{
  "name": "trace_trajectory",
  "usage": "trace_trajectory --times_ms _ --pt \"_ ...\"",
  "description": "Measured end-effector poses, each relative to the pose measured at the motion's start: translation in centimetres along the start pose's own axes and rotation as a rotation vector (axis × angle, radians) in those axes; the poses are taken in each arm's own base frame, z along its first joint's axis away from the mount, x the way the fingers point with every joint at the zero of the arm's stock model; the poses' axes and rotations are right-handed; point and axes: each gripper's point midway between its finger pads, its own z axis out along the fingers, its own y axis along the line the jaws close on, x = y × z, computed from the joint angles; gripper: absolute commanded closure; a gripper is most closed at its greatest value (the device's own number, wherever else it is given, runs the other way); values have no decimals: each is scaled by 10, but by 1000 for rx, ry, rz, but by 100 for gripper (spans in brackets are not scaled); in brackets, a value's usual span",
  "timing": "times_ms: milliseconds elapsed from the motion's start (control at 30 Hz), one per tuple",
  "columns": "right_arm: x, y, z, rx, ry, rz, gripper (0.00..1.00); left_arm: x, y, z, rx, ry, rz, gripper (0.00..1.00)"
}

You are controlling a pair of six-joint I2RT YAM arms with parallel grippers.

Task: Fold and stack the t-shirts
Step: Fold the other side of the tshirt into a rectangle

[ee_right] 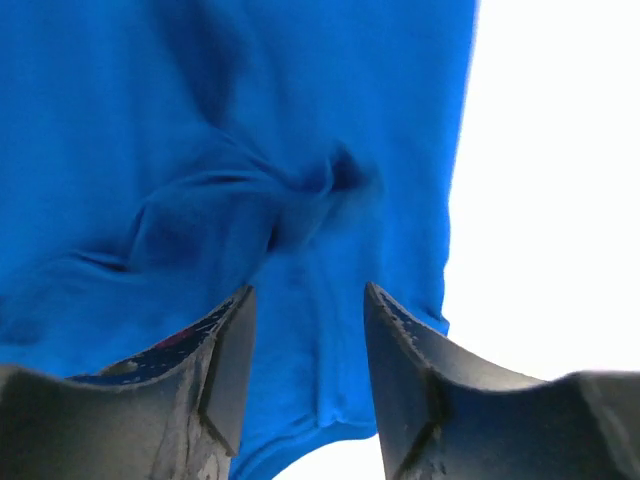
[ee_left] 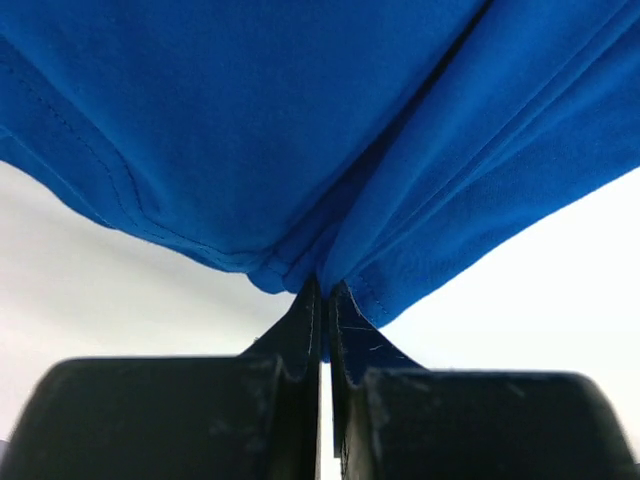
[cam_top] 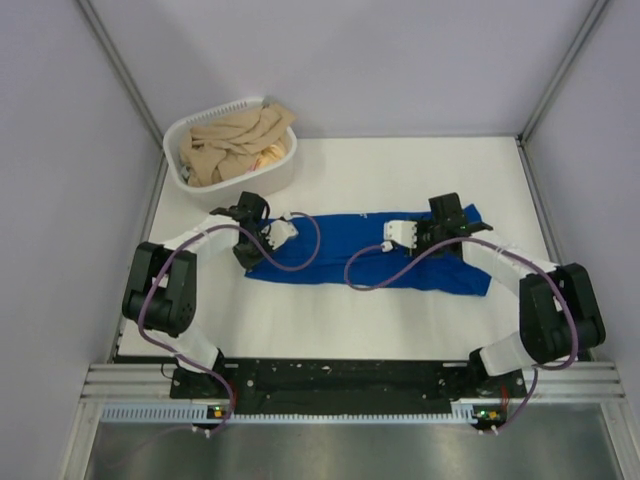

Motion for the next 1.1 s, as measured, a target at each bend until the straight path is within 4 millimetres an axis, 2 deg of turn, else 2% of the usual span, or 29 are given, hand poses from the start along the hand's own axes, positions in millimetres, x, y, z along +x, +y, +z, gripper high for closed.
trace_trajectory --times_ms 67,167,233,300,367,467,533,600,700,767,800,867,1100 --pt "10 -18 -2 81 -2 106 39 0 1 0 -2 -1 -1 100" --pt "21 -43 -12 208 -8 255 39 -1 1 0 -4 -2 -3 100" --pt "21 -51 -24 256 -24 326 40 -1 1 0 -4 -2 -3 100" --pt "13 -54 -42 289 -56 369 44 -1 1 0 -5 -2 -3 100" --pt "-4 -54 -61 319 -106 374 46 -1 1 0 -5 -3 -3 100" --pt "-36 -36 -80 317 -186 327 43 -1 1 0 -5 -3 -4 100" --pt "-55 -9 -74 255 -218 296 41 -1 1 0 -6 -4 -4 100" --pt "-63 21 -57 160 -207 278 40 -2 2 0 -6 -4 -5 100" --pt "-52 59 -28 26 -120 284 41 -2 2 0 -7 -5 -7 100" --pt "-38 75 -14 -26 -51 294 48 -2 2 0 -7 -6 -8 100" --pt "-32 81 -9 -45 -21 297 53 -2 2 0 -8 -7 -8 100" --pt "-24 86 -2 -61 22 306 56 -3 2 0 -10 -9 -10 100" --pt "-14 79 1 -15 77 327 57 -3 3 0 -12 -11 -11 100"
